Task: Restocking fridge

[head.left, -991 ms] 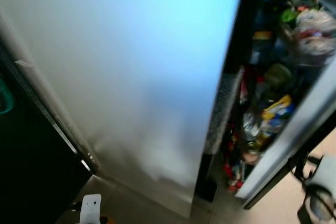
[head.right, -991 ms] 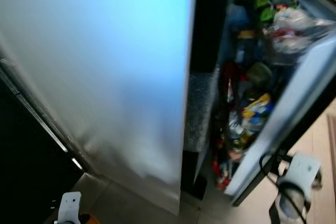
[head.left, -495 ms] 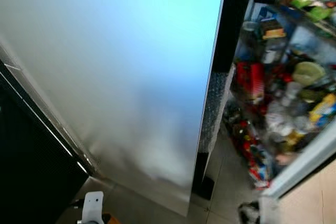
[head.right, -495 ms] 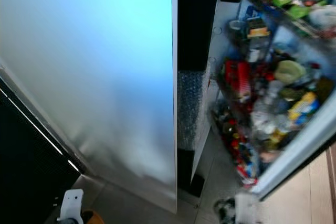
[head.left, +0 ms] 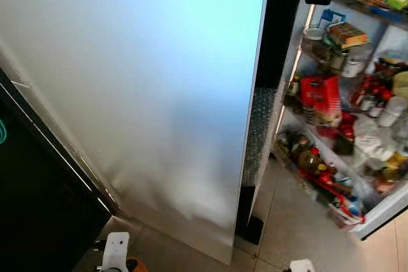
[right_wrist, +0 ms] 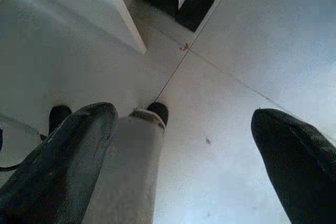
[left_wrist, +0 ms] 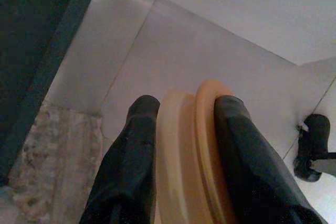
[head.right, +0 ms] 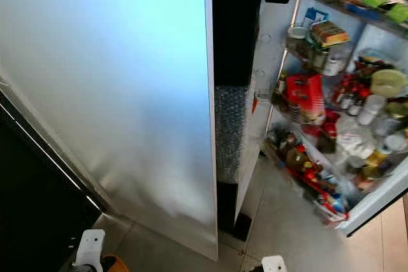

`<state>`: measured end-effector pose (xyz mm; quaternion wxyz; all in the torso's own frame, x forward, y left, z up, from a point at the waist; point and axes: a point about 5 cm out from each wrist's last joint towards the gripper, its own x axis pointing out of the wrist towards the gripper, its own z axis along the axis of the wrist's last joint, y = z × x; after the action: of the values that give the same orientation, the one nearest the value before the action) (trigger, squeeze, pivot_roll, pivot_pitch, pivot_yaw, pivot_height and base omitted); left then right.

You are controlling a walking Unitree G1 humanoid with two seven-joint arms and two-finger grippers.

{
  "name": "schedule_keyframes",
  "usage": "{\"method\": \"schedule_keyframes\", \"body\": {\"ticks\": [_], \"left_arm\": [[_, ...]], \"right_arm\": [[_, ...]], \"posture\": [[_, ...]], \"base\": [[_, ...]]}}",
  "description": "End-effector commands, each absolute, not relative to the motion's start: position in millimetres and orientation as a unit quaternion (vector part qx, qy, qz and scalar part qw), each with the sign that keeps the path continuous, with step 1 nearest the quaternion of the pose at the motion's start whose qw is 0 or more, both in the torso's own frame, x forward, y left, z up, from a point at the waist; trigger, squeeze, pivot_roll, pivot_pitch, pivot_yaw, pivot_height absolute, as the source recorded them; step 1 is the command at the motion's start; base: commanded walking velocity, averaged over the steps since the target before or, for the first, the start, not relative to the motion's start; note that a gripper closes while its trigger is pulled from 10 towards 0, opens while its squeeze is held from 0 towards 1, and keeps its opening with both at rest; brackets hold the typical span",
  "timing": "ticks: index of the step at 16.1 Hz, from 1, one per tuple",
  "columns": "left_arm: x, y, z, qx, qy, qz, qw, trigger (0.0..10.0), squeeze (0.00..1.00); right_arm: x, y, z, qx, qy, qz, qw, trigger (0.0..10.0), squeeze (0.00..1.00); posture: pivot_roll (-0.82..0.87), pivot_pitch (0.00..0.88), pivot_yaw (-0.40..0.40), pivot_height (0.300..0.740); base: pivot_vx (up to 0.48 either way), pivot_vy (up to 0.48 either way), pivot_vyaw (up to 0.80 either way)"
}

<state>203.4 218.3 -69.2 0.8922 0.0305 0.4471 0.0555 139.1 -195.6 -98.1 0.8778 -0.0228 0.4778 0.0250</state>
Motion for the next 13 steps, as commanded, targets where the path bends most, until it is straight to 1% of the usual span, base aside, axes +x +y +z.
{"method": "schedule_keyframes", "body": {"ticks": [1, 2, 3, 4, 5, 7, 8, 9, 12, 13], "left_arm": [[201, 218, -71, 0.031, 0.456, 0.053, 0.888, 10.0, 0.00], [201, 218, -71, 0.030, 0.456, 0.054, 0.888, 10.0, 0.00], [201, 218, -71, 0.031, 0.457, 0.053, 0.887, 10.0, 0.00], [201, 217, -71, 0.036, 0.459, 0.046, 0.886, 10.0, 0.00], [202, 218, -70, 0.039, 0.459, 0.043, 0.887, 10.0, 0.00], [202, 219, -70, 0.040, 0.459, 0.047, 0.886, 10.0, 0.00], [203, 220, -70, 0.046, 0.461, 0.045, 0.885, 10.0, 0.00], [203, 220, -70, 0.047, 0.462, 0.045, 0.885, 10.0, 0.00], [203, 220, -70, 0.037, 0.460, 0.055, 0.885, 10.0, 0.00], [202, 220, -70, 0.033, 0.460, 0.057, 0.885, 10.0, 0.00]], "right_arm": [[142, -197, -97, 0.003, 0.470, 0.000, 0.883, 10.0, 0.00], [142, -197, -97, 0.016, 0.470, -0.024, 0.882, 10.0, 0.00], [140, -193, -98, -0.005, 0.475, -0.003, 0.880, 10.0, 0.00], [134, -182, -101, -0.025, 0.482, 0.048, 0.875, 10.0, 0.00], [128, -177, -103, -0.030, 0.484, 0.074, 0.871, 10.0, 0.00], [124, -186, -103, -0.032, 0.488, 0.065, 0.870, 10.0, 0.00], [120, -186, -104, -0.073, 0.491, 0.107, 0.861, 10.0, 0.00], [120, -185, -104, -0.083, 0.491, 0.117, 0.859, 10.0, 0.00], [127, -190, -103, -0.019, 0.490, 0.047, 0.870, 10.0, 0.00], [128, -193, -102, -0.015, 0.489, 0.031, 0.872, 10.0, 0.00]], "posture": [[-0.07, 0.000, 0.049, 0.740], [-0.08, 0.000, 0.054, 0.740], [-0.07, 0.000, 0.058, 0.740], [-0.08, 0.000, 0.057, 0.740], [-0.08, 0.000, 0.053, 0.740], [-0.08, 0.002, 0.057, 0.740], [-0.09, 0.011, 0.066, 0.740], [-0.09, 0.011, 0.066, 0.740], [-0.09, 0.021, 0.062, 0.740], [-0.08, 0.023, 0.061, 0.740]], "base": [[0.000, -0.266, 0.00], [0.000, -0.326, 0.00], [0.000, -0.326, 0.00], [0.000, -0.341, 0.00], [0.000, -0.375, 0.00], [0.000, -0.375, 0.00], [0.000, -0.375, 0.00], [0.000, -0.375, 0.00], [0.000, -0.380, 0.00], [0.000, -0.352, 0.00]]}}
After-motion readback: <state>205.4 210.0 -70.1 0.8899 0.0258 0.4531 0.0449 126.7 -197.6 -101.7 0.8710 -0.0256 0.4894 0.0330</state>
